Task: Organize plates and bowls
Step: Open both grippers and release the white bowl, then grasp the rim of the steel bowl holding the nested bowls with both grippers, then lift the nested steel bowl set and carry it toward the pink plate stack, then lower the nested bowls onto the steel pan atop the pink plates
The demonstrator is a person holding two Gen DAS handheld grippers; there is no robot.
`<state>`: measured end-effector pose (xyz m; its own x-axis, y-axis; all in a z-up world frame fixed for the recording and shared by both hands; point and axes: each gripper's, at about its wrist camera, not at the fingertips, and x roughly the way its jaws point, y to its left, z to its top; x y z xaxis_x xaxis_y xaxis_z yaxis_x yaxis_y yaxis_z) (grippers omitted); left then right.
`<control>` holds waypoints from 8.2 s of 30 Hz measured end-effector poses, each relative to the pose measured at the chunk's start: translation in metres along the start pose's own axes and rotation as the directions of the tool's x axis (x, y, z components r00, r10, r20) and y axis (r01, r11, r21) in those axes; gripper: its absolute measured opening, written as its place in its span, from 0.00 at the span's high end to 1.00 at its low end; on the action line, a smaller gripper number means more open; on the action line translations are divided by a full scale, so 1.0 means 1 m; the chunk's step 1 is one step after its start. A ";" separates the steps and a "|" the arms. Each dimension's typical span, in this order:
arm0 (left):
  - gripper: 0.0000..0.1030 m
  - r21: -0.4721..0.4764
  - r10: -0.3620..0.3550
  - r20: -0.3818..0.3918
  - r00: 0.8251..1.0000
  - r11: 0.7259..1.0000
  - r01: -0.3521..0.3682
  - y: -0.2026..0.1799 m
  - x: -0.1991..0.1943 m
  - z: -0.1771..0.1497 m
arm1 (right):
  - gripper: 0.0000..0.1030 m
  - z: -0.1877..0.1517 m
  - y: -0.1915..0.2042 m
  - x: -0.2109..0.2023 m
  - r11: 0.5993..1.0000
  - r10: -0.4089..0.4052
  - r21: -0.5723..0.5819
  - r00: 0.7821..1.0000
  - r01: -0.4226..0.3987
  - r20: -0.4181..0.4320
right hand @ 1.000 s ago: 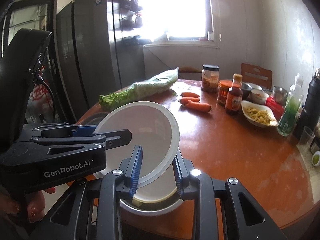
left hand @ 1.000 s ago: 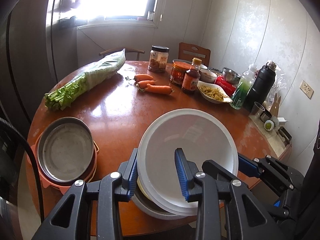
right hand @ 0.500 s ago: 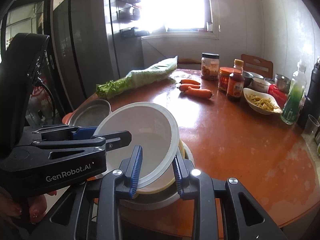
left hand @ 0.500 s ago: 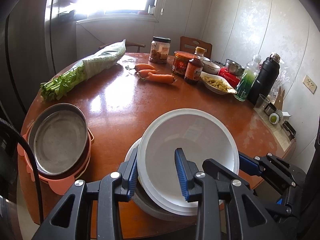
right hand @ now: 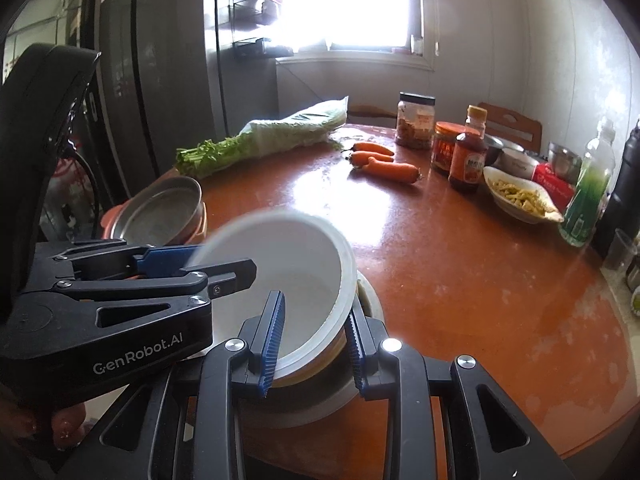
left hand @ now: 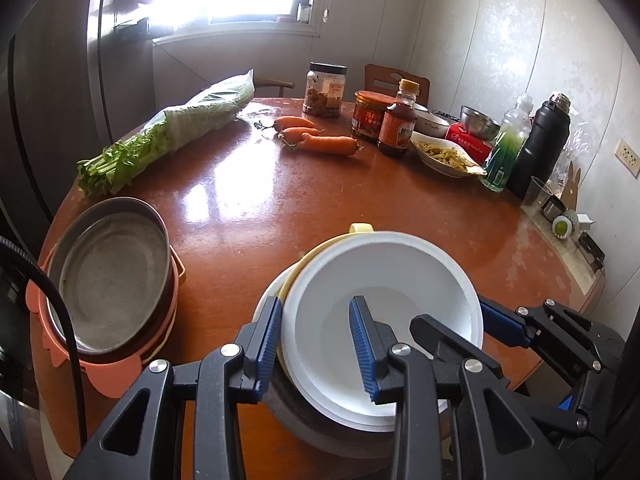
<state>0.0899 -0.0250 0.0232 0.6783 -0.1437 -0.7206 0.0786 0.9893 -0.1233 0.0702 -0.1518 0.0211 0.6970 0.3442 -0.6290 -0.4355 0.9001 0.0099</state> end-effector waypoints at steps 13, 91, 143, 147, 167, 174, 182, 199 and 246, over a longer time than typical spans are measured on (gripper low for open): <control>0.66 -0.002 0.000 -0.008 1.000 1.000 0.000 0.001 0.001 -0.005 | 0.70 -0.007 -0.003 0.003 1.000 -0.014 -0.001 1.000 0.014 -0.019; 0.30 -0.057 0.024 -0.089 0.996 0.998 -0.029 0.022 0.035 -0.020 | 0.42 -0.024 -0.042 0.035 0.968 0.135 0.222 0.988 -0.116 -0.074; 0.50 -0.098 -0.056 0.031 0.998 0.993 0.059 0.016 -0.011 -0.013 | 0.57 -0.009 -0.037 0.000 0.968 0.138 0.205 0.989 -0.144 0.043; 0.50 -0.104 -0.059 0.059 0.997 0.992 0.065 0.023 -0.022 -0.006 | 0.57 0.001 -0.030 -0.004 0.969 0.143 0.197 0.988 -0.152 0.057; 0.50 -0.166 0.101 0.154 0.983 0.983 -0.075 0.133 -0.076 0.021 | 0.57 0.082 0.071 0.032 0.953 0.287 0.065 0.951 -0.295 0.113; 0.50 -0.195 0.128 0.143 0.981 0.976 -0.099 0.166 -0.069 0.023 | 0.57 0.096 0.098 0.058 0.945 0.319 0.043 0.944 -0.324 0.089; 0.50 -0.225 0.131 0.087 0.988 0.968 -0.108 0.189 -0.044 0.014 | 0.57 0.090 0.112 0.091 0.940 0.335 0.053 0.942 -0.336 0.028; 0.50 -0.227 0.132 0.059 0.990 0.967 -0.115 0.200 -0.016 0.005 | 0.57 0.076 0.117 0.117 0.942 0.331 0.073 0.943 -0.329 -0.024; 0.16 -0.288 0.085 0.016 0.996 0.955 -0.077 0.229 -0.007 0.000 | 0.25 0.074 0.114 0.121 0.953 0.285 0.127 0.956 -0.275 -0.064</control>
<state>0.1027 0.2028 0.0000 0.6937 -0.0590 -0.7178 -0.1874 0.9475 -0.2590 0.1468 0.0127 0.0038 0.5062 0.5685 -0.6486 -0.5343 0.7970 0.2816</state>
